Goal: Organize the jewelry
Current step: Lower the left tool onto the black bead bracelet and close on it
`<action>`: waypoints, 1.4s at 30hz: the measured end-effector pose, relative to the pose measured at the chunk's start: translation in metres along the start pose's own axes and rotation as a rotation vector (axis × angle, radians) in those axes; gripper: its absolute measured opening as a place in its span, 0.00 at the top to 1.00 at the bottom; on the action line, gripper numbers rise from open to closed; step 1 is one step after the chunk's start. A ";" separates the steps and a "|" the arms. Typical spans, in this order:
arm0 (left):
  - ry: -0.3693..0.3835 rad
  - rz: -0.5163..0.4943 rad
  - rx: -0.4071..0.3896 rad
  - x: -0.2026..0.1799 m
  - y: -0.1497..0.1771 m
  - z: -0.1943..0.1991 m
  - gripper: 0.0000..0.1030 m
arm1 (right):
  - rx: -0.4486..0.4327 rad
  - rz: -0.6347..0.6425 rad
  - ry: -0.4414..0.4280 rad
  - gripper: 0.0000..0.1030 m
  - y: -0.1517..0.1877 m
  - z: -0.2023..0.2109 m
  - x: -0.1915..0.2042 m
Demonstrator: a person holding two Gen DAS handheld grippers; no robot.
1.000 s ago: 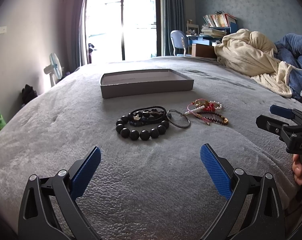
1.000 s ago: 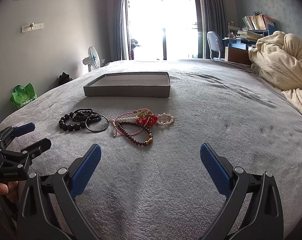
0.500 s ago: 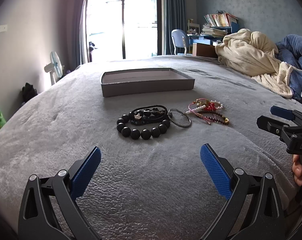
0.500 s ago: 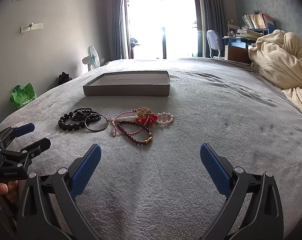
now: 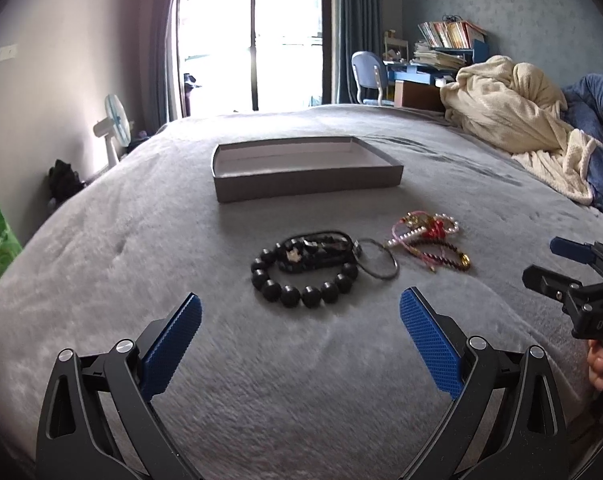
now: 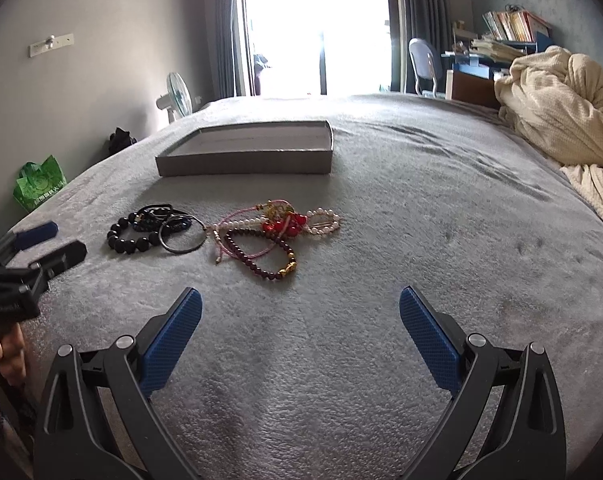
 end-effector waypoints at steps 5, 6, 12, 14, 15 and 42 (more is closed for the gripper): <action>-0.007 -0.030 0.009 0.003 -0.011 -0.005 0.04 | 0.029 0.005 -0.020 0.05 -0.006 -0.005 0.002; -0.016 -0.039 0.011 0.003 -0.012 -0.006 0.04 | 0.039 0.004 -0.025 0.05 -0.007 -0.007 0.002; 0.017 -0.015 0.075 0.012 -0.020 -0.021 0.05 | 0.071 0.003 -0.042 0.05 -0.014 -0.019 0.007; 0.040 -0.002 0.118 0.016 -0.023 -0.032 0.07 | 0.076 0.012 -0.039 0.06 -0.017 -0.023 0.008; 0.046 -0.007 0.129 0.017 -0.023 -0.036 0.10 | 0.084 0.012 -0.041 0.07 -0.019 -0.026 0.008; 0.194 0.061 0.267 0.046 -0.010 -0.080 0.86 | 0.175 -0.042 -0.074 0.33 -0.018 -0.059 0.004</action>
Point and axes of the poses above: each gripper's, at about its wrist camera, not at the fingertips, and z roughly against the way its jaws point, x to its left, y to its underside, the point moved 3 cm from there along -z, roughly the way its jaws point, and after that the axes turned 7 degrees about -z, right-handed, at the moved point
